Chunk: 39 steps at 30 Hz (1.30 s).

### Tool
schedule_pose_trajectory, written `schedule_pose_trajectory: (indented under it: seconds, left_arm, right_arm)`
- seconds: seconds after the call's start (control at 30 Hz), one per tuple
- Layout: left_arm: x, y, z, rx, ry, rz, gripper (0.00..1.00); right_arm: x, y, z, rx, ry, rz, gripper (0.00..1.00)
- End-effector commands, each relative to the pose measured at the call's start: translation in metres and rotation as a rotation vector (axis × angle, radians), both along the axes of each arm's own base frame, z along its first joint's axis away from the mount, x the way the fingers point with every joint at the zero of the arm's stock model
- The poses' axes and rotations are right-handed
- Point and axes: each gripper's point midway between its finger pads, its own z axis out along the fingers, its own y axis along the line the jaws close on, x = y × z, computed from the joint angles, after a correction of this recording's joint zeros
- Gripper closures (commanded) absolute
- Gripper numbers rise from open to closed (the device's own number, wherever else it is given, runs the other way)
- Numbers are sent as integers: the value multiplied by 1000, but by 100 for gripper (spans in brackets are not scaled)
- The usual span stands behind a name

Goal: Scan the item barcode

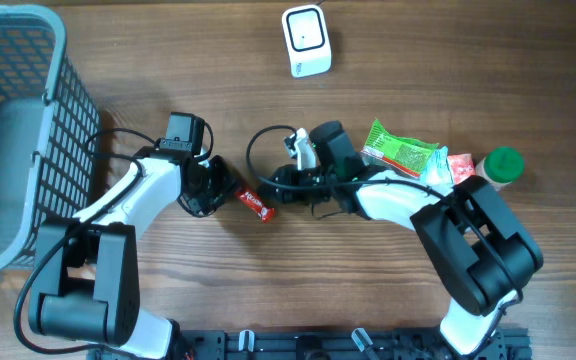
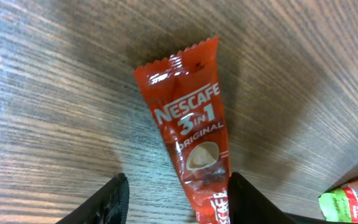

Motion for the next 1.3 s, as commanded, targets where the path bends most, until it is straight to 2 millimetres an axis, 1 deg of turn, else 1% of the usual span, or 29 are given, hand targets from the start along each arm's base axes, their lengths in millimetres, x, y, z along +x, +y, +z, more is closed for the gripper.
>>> schedule_pose_trajectory:
  seconds: [0.0,0.17,0.27,0.33,0.4,0.5,0.67,0.73,0.77,0.83,0.87,0.97,1.0,1.03,1.07,1.1,1.17,1.27]
  left_arm:
    - [-2,1,-6,16,12,5,55]
    - [-3,-11,-11,18,-20,-35,56]
    - [-6,-8,-17,52,-17,-22,56]
    - [-6,-8,-16,52,-18,-21,56]
    - [-5,-8,-16,51,-21,-21,57]
    - [-7,-8,-17,53,-15,-22,60]
    - [-12,-6,-29,64,22,-22,62]
    - [-12,-6,-34,66,30,-22,74]
    - [-11,-6,-34,65,26,-22,83]
    - [-7,-7,-32,60,7,-21,94]
    - [-5,-8,-31,59,-3,-21,96]
    - [3,-9,-24,52,-36,-21,96]
    - [6,-10,-20,51,-46,-23,96]
    - [8,-10,-14,50,-52,-23,96]
    - [10,-10,-9,52,-55,-23,96]
    - [11,-9,-4,59,-55,-22,96]
    - [11,-6,6,84,-36,-42,96]
    - [6,2,22,145,20,-64,96]
  right_arm:
    - [6,-6,-14,-104,-69,-40,69]
    - [6,-8,-16,-119,-73,-43,69]
    - [0,-6,-19,-131,-74,-20,68]
    - [-4,-3,-20,-139,-81,-5,68]
    - [-8,1,-22,-159,-95,-3,68]
    - [-10,1,-27,-196,-107,-11,69]
    - [-11,1,-28,-203,-108,-8,70]
    - [-13,1,-29,-208,-103,-5,79]
    - [-14,1,-30,-211,-99,-3,84]
    - [-15,1,-31,-214,-95,-2,86]
    - [-15,1,-30,-214,-95,-2,87]
    - [-15,1,-30,-212,-94,-5,87]
    - [-14,1,-29,-209,-96,-5,84]
    - [-14,3,-28,-202,-100,-1,68]
    - [-14,4,-25,-189,-114,10,59]
    - [-14,7,-19,-170,-140,37,53]
    - [-13,9,-7,-144,-197,85,44]
    - [-11,6,15,-153,-296,136,42]
